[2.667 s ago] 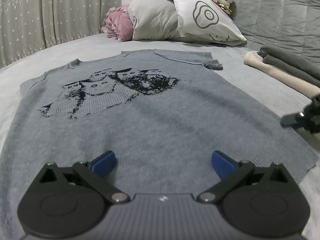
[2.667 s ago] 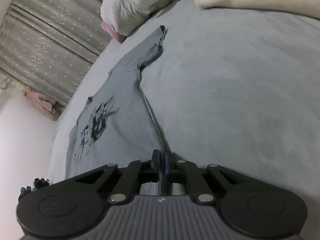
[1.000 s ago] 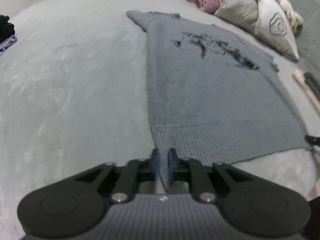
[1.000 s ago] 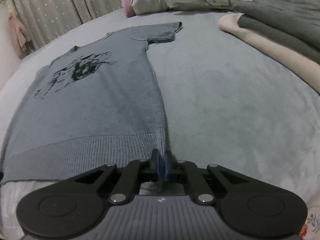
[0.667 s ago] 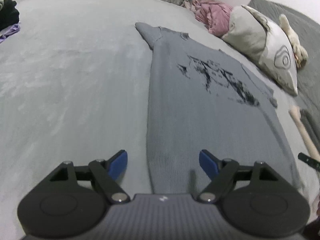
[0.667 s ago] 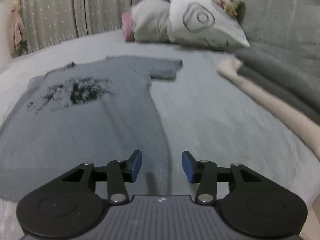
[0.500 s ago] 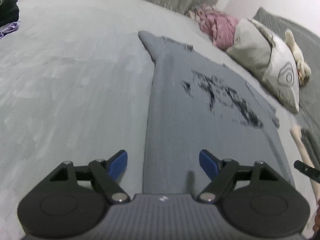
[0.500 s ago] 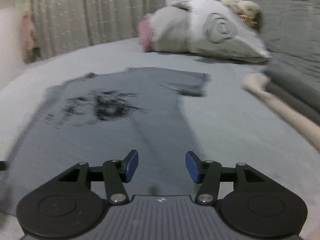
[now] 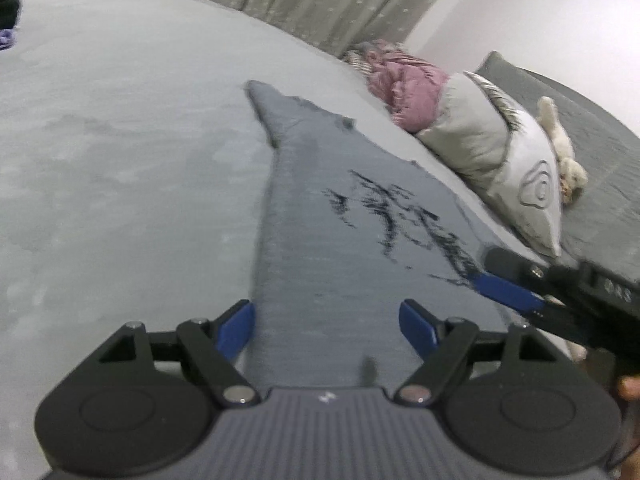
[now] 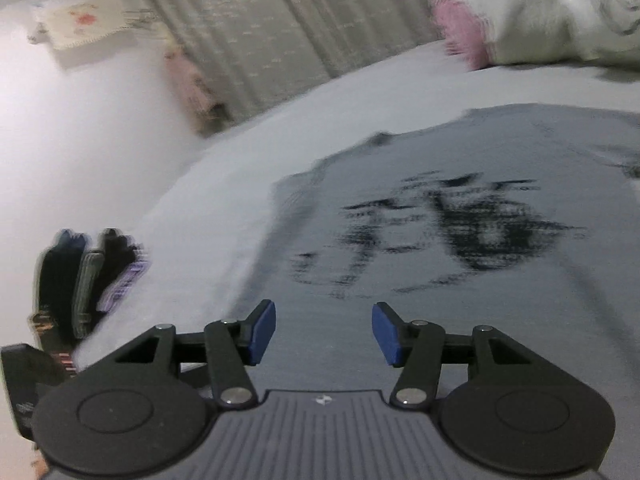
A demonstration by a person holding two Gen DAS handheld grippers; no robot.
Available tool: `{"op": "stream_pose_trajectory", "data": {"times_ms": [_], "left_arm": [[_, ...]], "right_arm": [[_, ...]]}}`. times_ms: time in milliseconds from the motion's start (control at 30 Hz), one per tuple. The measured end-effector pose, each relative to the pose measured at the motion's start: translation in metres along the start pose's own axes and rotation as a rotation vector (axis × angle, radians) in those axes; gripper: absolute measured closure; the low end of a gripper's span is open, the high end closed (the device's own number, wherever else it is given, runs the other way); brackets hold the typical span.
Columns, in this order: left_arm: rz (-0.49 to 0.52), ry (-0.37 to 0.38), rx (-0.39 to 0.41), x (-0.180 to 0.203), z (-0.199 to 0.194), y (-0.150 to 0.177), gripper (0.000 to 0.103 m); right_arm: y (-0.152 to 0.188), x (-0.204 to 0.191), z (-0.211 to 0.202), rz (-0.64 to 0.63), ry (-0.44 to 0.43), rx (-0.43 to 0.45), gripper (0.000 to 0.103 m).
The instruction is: Fold clothes
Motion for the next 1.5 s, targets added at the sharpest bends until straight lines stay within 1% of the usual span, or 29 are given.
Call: {"op": "stream_pose_trajectory", "data": {"times_ms": [100,167,267,433,533,633,700,767,867,1000,1100,1200,1267,1300,1333,1367,1400,1433,1500], "left_arm": [[0.037,0.034,-0.013,0.011,0.005,0.001,0.024],[0.076,0.062,-0.018,0.019,0.008,0.003,0.023],[0.127,0.123,-0.031,0.031,0.013,0.008,0.023],[0.195,0.204,-0.050,0.058,0.021,0.020,0.018],[0.251,0.234,-0.067,0.082,0.016,0.034,0.015],[0.304,0.257,-0.097,0.098,0.018,0.046,0.015],[0.335,0.272,-0.117,0.107,0.019,0.053,0.014],[0.363,0.284,-0.137,0.115,0.019,0.061,0.014],[0.358,0.270,-0.148,0.111,0.015,0.061,0.014],[0.294,0.227,-0.137,0.089,0.007,0.046,0.014],[0.208,0.185,-0.141,0.066,0.004,0.034,0.014],[0.152,0.155,-0.142,0.052,0.004,0.024,0.014],[0.146,0.149,-0.145,0.050,0.007,0.023,0.014],[0.143,0.146,-0.147,0.050,0.008,0.022,0.014],[0.141,0.144,-0.149,0.049,0.009,0.021,0.014],[0.141,0.146,-0.152,0.049,0.010,0.020,0.014],[0.141,0.147,-0.153,0.049,0.011,0.020,0.014],[0.142,0.148,-0.155,0.049,0.012,0.019,0.014],[0.142,0.153,-0.159,0.050,0.012,0.018,0.014]], "right_arm": [[-0.001,-0.015,0.021,0.024,-0.098,-0.023,0.051],[0.000,-0.019,0.032,0.016,-0.124,-0.045,0.051],[0.003,-0.017,0.036,-0.024,-0.119,-0.064,0.051],[-0.008,0.000,0.028,0.025,-0.102,-0.039,0.051],[-0.015,0.006,0.023,0.057,-0.103,-0.022,0.051],[-0.023,0.001,0.015,0.011,-0.109,-0.013,0.052],[-0.034,-0.008,0.018,-0.066,-0.101,-0.015,0.054],[-0.044,-0.019,0.027,-0.151,-0.095,-0.024,0.063],[-0.062,-0.047,0.064,-0.362,-0.055,-0.078,0.068],[-0.070,-0.078,0.112,-0.619,0.003,-0.128,0.069],[-0.072,-0.093,0.150,-0.795,0.063,-0.154,0.069],[-0.066,-0.098,0.187,-0.898,0.110,-0.184,0.069],[-0.060,-0.096,0.211,-0.954,0.146,-0.212,0.069],[-0.057,-0.093,0.220,-0.973,0.167,-0.222,0.071],[-0.054,-0.089,0.228,-0.993,0.188,-0.231,0.083],[-0.053,-0.082,0.237,-1.005,0.220,-0.240,0.099],[-0.057,-0.073,0.241,-0.980,0.246,-0.231,0.102],[-0.066,-0.063,0.236,-0.892,0.244,-0.199,0.103],[-0.090,-0.041,0.220,-0.674,0.218,-0.123,0.103]]}}
Point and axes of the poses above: each gripper's, at about its wrist camera, not at the fingertips, and z roughly the way its jaws point, x to its right, y to its underside, the point moved 7 cm from there along z, roughly the way its jaws point, and after that the axes turned 1 degree about -z, right-handed, at the moved point
